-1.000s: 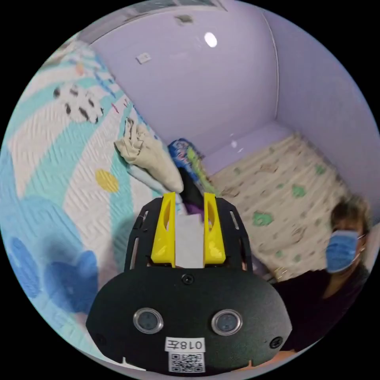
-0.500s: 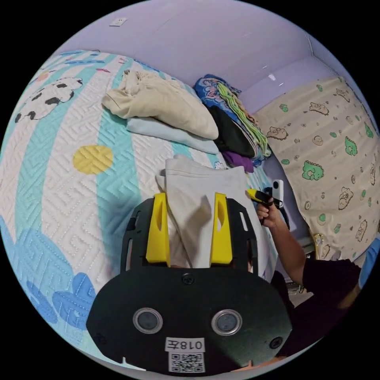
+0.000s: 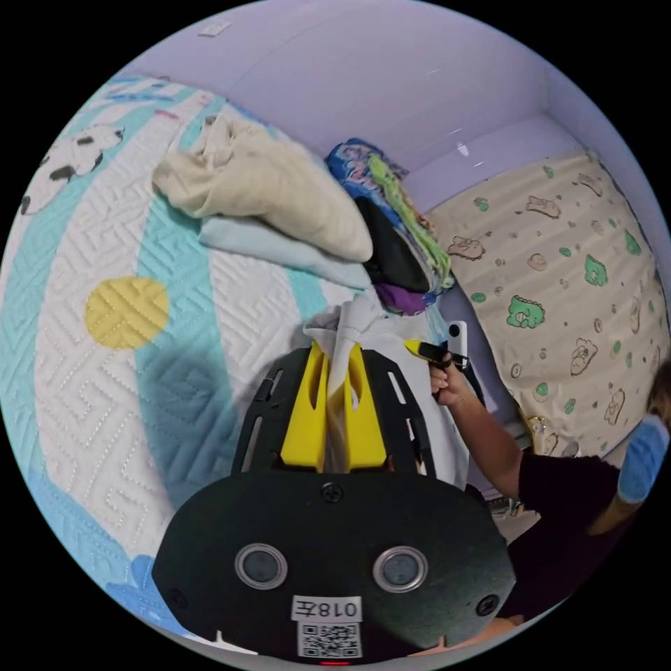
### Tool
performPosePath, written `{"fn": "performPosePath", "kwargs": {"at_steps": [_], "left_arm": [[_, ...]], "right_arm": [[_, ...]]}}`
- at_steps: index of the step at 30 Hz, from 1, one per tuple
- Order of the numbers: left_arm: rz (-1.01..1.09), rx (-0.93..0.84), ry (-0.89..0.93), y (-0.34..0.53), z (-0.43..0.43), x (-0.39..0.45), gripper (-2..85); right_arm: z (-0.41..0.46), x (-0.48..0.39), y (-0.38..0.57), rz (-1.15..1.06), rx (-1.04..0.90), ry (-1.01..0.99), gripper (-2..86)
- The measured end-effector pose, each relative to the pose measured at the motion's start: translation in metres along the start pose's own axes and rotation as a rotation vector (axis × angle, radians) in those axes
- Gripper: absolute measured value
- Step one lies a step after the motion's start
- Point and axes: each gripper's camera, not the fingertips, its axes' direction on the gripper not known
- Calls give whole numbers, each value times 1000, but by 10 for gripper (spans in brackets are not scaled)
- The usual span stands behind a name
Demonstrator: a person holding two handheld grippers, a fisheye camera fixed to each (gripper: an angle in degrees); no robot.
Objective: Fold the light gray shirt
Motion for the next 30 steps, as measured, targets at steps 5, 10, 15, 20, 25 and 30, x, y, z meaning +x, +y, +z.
{"fn": "performPosePath", "kwargs": {"at_steps": [5, 10, 15, 20, 25, 30], "left_arm": [[247, 164, -150, 28, -75, 70, 4], [385, 283, -290, 19, -152, 122, 2], [476, 330, -395, -69, -219, 125, 6], [457, 326, -525, -195, -232, 67, 27], [34, 286, -414, -209, -225, -80, 158], [43, 596, -357, -95, -303, -126, 147]], "right_arm": [[-19, -79, 31, -220, 159, 130, 10], [-25, -152, 28, -388, 268, 221, 9], [-21, -196, -22, -507, 343, 289, 12], [14, -193, -116, -478, 413, 408, 26], [75, -125, -130, -141, 349, 501, 102], [44, -157, -40, -303, 602, 564, 94]]}}
